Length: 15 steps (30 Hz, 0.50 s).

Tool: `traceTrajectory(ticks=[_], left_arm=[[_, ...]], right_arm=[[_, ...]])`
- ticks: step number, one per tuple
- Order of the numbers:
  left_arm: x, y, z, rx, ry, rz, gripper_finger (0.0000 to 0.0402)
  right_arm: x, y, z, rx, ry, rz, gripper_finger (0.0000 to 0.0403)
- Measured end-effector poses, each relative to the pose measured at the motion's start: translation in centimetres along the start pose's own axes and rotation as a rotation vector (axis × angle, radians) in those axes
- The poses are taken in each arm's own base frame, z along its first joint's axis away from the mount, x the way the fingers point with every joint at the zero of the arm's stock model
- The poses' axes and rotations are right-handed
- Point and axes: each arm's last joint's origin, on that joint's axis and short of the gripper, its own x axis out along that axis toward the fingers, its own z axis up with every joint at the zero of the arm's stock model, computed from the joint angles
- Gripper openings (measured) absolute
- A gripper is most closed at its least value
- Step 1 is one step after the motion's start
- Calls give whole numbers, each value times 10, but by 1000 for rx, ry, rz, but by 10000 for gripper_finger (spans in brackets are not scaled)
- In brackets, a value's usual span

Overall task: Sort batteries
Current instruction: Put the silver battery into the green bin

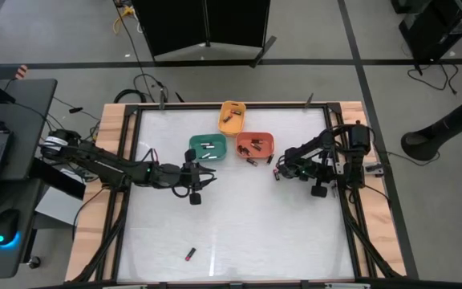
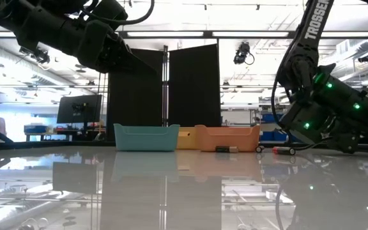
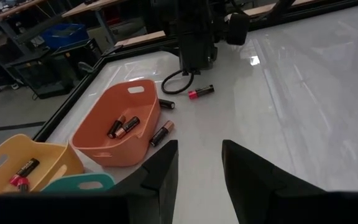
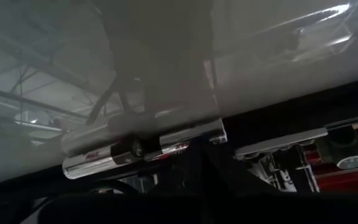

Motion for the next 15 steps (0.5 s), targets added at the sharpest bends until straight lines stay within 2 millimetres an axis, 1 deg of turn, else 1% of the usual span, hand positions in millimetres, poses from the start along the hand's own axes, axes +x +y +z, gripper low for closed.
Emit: traceTrajectory(ticks=[3,6,15], left_arm=[[0,0,0,-1,-3,1,131],[0,0,0,-2,-4,1,131],[0,0,1,-4,-10,2,131]], right_arm=[[4,-1,0,3,1,4,11],[2,-1,0,-9,-3,6,11],[-23,14,7,-65,-110,9,11]])
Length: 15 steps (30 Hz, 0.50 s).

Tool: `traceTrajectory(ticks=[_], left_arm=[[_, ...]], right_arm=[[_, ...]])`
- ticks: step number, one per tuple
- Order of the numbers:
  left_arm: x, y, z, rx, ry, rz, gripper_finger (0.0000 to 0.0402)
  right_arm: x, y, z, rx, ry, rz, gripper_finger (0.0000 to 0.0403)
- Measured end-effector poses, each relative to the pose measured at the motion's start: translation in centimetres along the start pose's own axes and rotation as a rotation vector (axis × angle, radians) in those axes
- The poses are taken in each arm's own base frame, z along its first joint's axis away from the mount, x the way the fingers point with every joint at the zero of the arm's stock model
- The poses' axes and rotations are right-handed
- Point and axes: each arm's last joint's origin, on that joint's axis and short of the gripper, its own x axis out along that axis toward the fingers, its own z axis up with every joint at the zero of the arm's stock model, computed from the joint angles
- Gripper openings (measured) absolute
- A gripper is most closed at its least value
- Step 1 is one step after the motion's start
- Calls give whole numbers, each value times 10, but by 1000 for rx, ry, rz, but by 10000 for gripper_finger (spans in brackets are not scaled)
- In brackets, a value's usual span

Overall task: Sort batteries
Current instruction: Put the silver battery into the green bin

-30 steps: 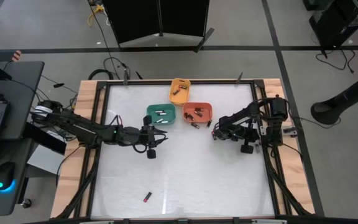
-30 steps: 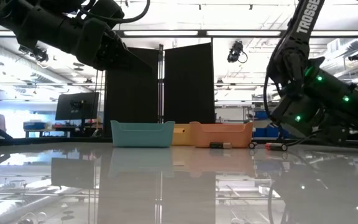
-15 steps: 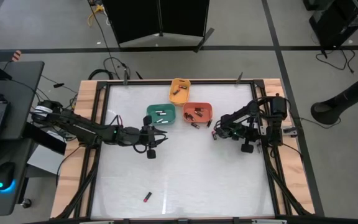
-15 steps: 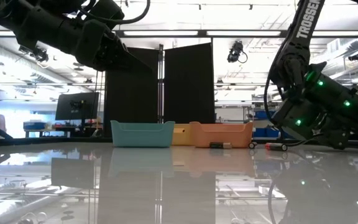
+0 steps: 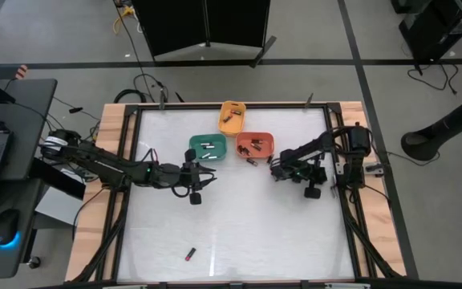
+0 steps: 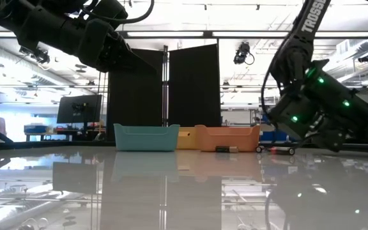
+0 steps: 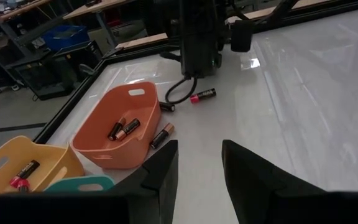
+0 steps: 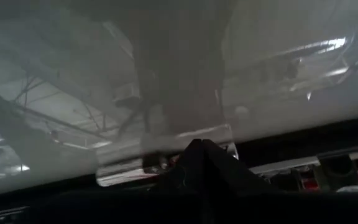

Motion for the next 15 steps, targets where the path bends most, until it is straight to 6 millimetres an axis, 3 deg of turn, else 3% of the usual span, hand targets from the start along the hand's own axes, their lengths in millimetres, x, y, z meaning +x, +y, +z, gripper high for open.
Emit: traceTrajectory(ticks=[7,15], left_arm=[[0,0,0,1,3,-1,131],[0,0,-1,4,10,-2,131]], right_arm=[[-13,5,-7,30,57,-36,12],[10,-7,-14,59,135,-46,12]])
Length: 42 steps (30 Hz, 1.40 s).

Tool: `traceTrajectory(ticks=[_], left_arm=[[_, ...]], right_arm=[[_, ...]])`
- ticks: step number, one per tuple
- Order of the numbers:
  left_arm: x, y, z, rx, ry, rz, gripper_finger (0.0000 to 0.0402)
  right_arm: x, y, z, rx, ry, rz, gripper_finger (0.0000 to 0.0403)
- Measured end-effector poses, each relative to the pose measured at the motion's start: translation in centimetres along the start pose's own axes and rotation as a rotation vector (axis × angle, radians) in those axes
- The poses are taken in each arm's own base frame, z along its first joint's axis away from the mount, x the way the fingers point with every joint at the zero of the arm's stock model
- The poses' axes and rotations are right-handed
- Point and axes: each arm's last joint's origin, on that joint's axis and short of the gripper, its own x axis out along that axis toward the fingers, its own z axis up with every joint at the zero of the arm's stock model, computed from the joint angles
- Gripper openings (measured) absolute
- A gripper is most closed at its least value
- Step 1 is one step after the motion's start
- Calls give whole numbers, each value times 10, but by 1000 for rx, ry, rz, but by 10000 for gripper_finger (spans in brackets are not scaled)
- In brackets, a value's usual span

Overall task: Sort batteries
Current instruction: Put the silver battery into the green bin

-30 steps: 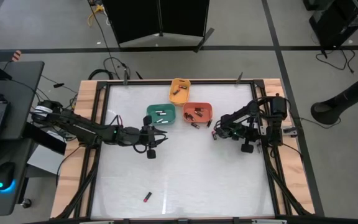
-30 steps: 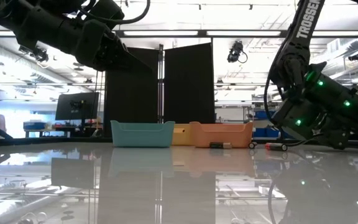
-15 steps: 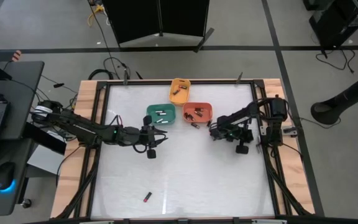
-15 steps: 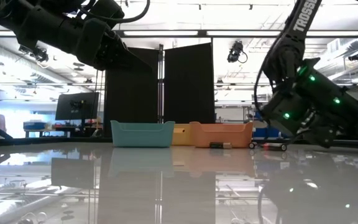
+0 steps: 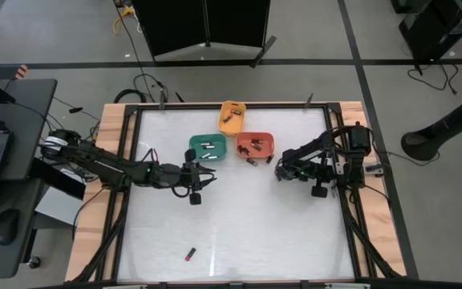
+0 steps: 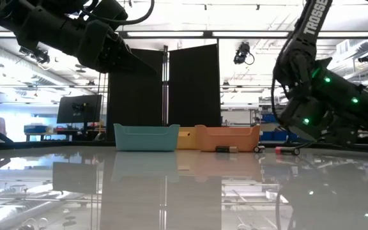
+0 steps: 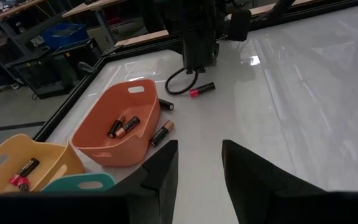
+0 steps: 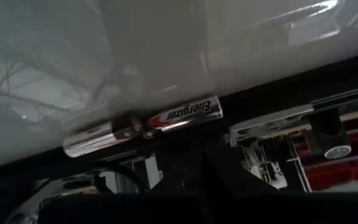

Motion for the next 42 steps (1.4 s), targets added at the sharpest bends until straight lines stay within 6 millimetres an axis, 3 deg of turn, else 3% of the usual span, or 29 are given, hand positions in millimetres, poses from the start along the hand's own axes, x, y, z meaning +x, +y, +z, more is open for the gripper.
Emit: traceTrajectory(ticks=[15,27,35,42], left_arm=[[0,0,0,-1,-1,0,131],[0,0,0,-2,-3,0,131],[0,0,0,0,0,0,131],[0,0,0,0,0,-1,131]], right_arm=[[12,-4,5,-12,-30,34,12],[-24,12,7,-85,-128,23,12],[3,-1,0,-51,10,33,12],[7,-6,7,-62,11,51,12]])
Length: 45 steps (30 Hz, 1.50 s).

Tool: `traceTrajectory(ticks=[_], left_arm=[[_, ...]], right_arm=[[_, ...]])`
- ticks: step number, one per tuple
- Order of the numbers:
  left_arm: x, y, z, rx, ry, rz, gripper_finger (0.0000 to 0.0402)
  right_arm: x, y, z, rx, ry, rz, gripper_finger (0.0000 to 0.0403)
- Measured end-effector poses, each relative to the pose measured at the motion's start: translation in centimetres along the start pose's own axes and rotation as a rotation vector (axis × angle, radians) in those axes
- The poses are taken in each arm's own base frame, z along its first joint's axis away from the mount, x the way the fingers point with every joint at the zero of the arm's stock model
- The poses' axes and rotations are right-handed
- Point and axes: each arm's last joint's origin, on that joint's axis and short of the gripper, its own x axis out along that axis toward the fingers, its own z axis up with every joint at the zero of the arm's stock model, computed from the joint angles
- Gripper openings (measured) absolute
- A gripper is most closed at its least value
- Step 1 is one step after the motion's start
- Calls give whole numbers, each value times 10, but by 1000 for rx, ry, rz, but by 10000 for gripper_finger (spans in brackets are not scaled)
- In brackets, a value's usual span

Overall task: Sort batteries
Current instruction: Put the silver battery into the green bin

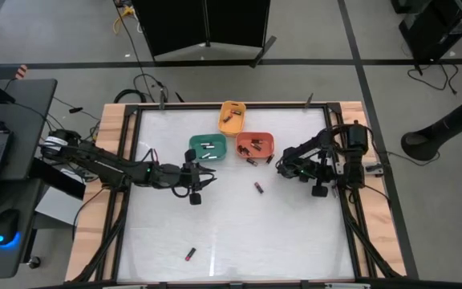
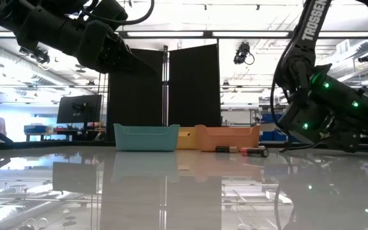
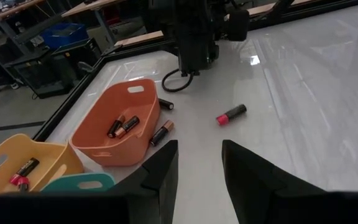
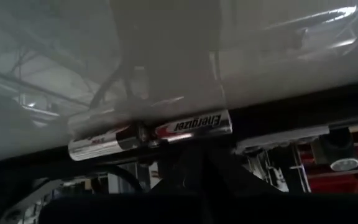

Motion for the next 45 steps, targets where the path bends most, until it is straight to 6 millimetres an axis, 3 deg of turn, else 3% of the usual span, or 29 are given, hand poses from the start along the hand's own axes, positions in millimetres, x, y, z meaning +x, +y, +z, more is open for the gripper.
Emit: traceTrajectory(ticks=[7,17,28,45], left_arm=[[-1,-2,0,3,-1,-7,131],[-1,-3,0,4,-3,-4,131],[-1,-3,0,4,-2,-4,131],[-1,-3,0,7,5,-4,131]], right_arm=[[9,-2,5,-23,75,-5,12],[-11,6,9,-59,-81,8,11],[0,2,-1,-50,29,-11,11],[8,-6,1,-29,22,62,11]])
